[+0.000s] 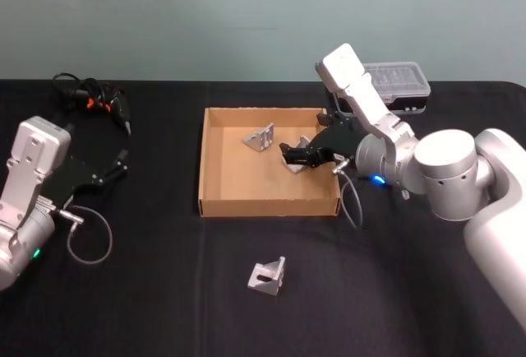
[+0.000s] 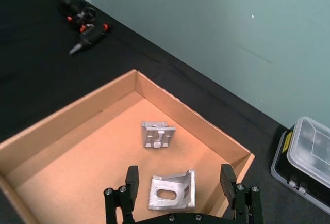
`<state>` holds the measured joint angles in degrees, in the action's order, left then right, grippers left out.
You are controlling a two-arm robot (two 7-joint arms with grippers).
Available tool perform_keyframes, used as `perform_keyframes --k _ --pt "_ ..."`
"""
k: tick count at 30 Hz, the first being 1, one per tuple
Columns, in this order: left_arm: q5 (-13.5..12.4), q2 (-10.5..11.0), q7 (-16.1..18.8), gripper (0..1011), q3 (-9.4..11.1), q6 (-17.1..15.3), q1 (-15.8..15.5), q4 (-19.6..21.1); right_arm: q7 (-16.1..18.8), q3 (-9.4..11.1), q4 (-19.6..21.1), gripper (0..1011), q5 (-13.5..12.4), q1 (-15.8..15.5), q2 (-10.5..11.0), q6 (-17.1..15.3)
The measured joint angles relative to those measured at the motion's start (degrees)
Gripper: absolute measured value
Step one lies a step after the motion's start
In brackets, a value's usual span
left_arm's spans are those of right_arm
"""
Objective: Use one hand to pick up the angle iron from the table and place it into the box.
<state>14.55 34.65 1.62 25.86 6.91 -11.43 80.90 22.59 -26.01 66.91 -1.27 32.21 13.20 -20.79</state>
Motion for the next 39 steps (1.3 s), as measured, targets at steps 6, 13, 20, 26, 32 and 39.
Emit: perform_keyframes --k 6,13,20,26,32,39 --pt "0.0 0.0 0.0 1011 0.0 0.0 0.0 0.0 0.9 1.3 6.4 1004 -0.8 -3.2 1.7 -0.1" --pt "0.0 0.0 0.0 1011 0.0 0.0 0.0 0.0 2.5 2.2 15.7 1004 -2.7 -8.4 4.9 0.2" --pt "0.0 0.0 0.0 1011 0.0 0.0 0.0 0.0 5.1 2.8 24.8 1004 -5.7 -13.9 9.2 0.3" --pt "0.0 0.0 0.0 1012 0.0 0.0 0.0 0.0 7.1 2.8 30.8 1004 -7.7 -18.3 12.9 0.7" --pt "0.0 0.0 0.0 1011 0.0 0.0 0.0 0.0 7.8 1.8 34.2 1004 -9.2 -22.3 15.1 1.9" --pt "0.0 0.0 0.0 1011 0.0 0.0 0.0 0.0 7.7 0.1 34.8 1004 -10.1 -25.1 16.1 2.9"
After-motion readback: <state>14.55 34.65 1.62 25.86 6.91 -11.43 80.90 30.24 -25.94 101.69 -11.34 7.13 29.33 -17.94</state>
